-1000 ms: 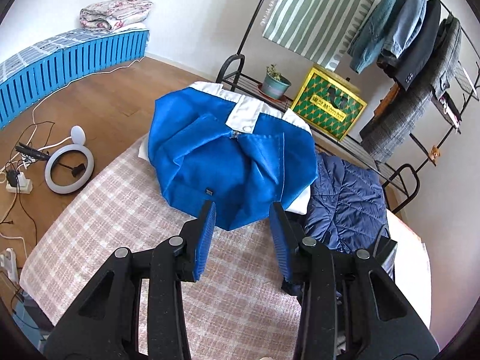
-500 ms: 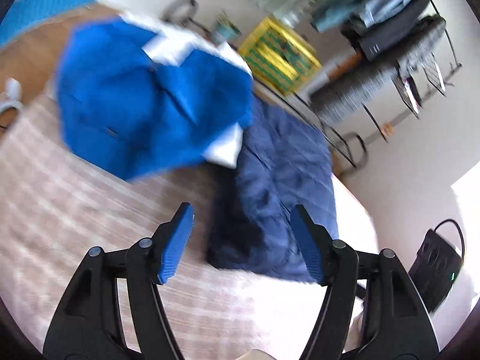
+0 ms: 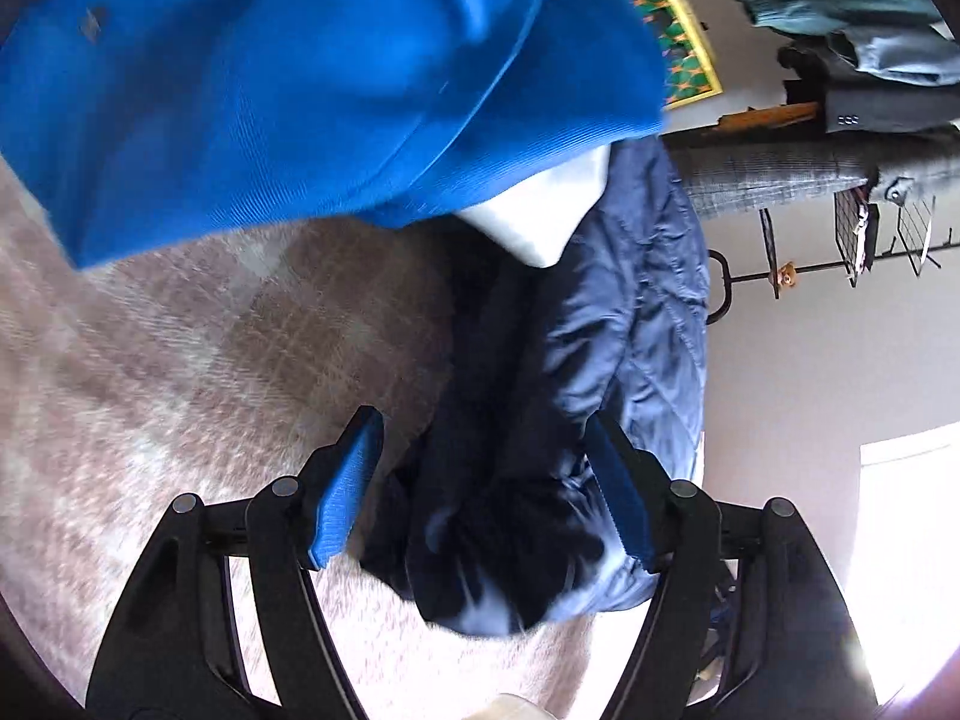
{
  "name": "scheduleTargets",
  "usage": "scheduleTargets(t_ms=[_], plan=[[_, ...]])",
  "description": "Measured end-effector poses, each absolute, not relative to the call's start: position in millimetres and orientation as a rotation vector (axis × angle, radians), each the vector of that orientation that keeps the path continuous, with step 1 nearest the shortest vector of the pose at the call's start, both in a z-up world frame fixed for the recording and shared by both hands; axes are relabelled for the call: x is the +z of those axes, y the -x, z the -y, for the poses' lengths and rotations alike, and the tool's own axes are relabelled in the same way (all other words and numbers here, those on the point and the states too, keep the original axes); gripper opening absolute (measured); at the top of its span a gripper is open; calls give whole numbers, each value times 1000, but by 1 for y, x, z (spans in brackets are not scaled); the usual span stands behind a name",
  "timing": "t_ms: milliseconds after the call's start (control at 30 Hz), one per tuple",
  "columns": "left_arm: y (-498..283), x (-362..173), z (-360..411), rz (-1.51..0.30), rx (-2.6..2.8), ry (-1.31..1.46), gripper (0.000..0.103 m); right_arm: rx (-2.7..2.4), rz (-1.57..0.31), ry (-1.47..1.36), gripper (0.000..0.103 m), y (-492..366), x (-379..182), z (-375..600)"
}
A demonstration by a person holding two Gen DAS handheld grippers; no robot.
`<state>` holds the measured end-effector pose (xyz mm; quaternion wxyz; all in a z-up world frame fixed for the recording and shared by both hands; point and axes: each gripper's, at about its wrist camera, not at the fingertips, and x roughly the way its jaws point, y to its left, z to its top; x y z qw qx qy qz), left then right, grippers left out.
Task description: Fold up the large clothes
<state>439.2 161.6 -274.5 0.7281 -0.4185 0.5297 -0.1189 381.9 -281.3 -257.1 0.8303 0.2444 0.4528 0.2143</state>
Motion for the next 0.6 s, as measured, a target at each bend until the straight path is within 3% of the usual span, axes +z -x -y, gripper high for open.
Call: scheduleTargets(t_ms=[200,267,333,500,600], plan=[[-443,-279,-153,-1171,-291,881,72,535,-1017,-564,88,-402,-288,275],[-441,-278,-150,-1160,-296,856,66,558,-1002,-605,86,-406,-290,276],[-440,-281,-146,-1172,-329,872,42,599,-1017,-650,69,-406,-293,273],[-434,-268,-128,-1159,-316,722,25,558,-1056,-531,30,-407,-289,253],[-426,-259,-118,-1167,-338,670,19,533,-1053,-481,23,-403,-275,251]])
